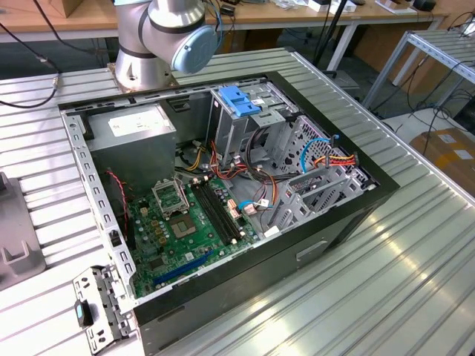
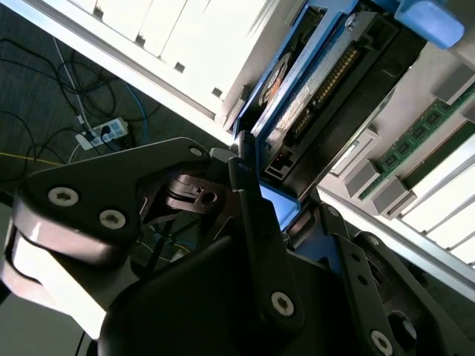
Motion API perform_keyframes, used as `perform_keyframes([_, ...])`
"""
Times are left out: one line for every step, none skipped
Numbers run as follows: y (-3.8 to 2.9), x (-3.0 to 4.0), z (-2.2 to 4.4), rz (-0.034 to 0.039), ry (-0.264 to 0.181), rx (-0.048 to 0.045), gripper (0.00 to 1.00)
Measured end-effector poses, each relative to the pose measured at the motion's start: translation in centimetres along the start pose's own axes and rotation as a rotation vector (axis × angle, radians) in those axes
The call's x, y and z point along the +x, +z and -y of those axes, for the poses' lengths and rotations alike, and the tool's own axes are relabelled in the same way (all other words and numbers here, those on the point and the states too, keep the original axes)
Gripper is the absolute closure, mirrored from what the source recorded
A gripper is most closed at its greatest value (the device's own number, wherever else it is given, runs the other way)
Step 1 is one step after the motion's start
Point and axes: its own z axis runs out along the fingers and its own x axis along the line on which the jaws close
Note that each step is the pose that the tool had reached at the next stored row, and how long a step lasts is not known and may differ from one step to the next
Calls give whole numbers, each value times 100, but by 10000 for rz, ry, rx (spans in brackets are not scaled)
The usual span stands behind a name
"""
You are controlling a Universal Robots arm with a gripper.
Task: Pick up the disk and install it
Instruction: 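Pick up the disk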
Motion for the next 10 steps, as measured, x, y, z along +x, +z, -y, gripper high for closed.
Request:
perform_keyframes([-2, 0, 0, 0, -1, 0, 63])
perform_keyframes([-5, 0, 0, 0, -1, 0, 63])
perform_keyframes([-8, 0, 0, 0, 0, -1, 63])
perform_keyframes([-11, 0, -1, 0, 0, -1, 63])
perform_keyframes([-13, 0, -1, 0, 0, 0, 63])
perform_keyframes([-16, 0, -1, 0, 0, 1, 63])
perform_keyframes([-19, 0, -1, 0, 0, 1, 63])
perform_keyframes([-22, 0, -1, 0, 0, 0, 63])
perform_keyframes([-25, 0, -1, 0, 0, 0, 63])
perform_keyframes([-30, 0, -1, 0, 0, 0, 63])
